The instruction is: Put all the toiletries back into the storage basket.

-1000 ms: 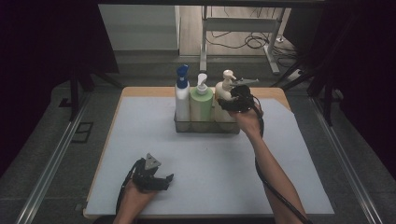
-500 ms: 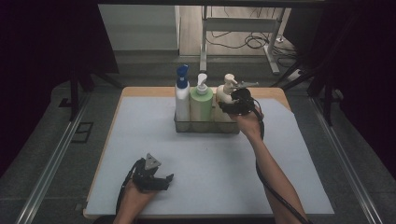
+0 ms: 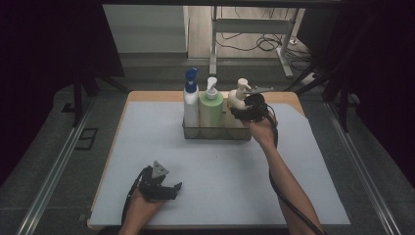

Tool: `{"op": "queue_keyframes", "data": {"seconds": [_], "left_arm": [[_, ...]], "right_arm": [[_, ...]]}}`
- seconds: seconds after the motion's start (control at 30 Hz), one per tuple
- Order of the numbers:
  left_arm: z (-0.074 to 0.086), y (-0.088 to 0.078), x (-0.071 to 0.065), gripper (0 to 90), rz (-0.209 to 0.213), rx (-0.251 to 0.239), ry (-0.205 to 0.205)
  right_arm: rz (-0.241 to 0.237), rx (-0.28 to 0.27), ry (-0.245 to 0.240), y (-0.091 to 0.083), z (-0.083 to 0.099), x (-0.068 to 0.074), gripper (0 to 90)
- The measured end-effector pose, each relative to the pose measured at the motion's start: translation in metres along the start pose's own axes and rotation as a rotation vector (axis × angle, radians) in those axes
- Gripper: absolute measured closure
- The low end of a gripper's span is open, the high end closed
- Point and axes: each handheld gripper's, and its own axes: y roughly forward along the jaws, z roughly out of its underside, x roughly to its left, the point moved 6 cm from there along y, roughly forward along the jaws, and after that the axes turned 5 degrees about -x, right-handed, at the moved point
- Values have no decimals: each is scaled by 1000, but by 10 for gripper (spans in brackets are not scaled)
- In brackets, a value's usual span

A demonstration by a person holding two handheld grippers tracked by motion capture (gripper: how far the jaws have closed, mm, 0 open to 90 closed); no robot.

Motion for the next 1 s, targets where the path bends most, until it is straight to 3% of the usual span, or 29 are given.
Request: {"op": "queue_keyframes", "data": {"seconds": [0.5,1.0], "left_arm": [[0,0,0,125,0,0,0],[0,0,0,125,-1,0,1]], "right_arm": [[-16,1,-18,-5,4,2,298],[-59,10,9,-25,18,-4,339]]}}
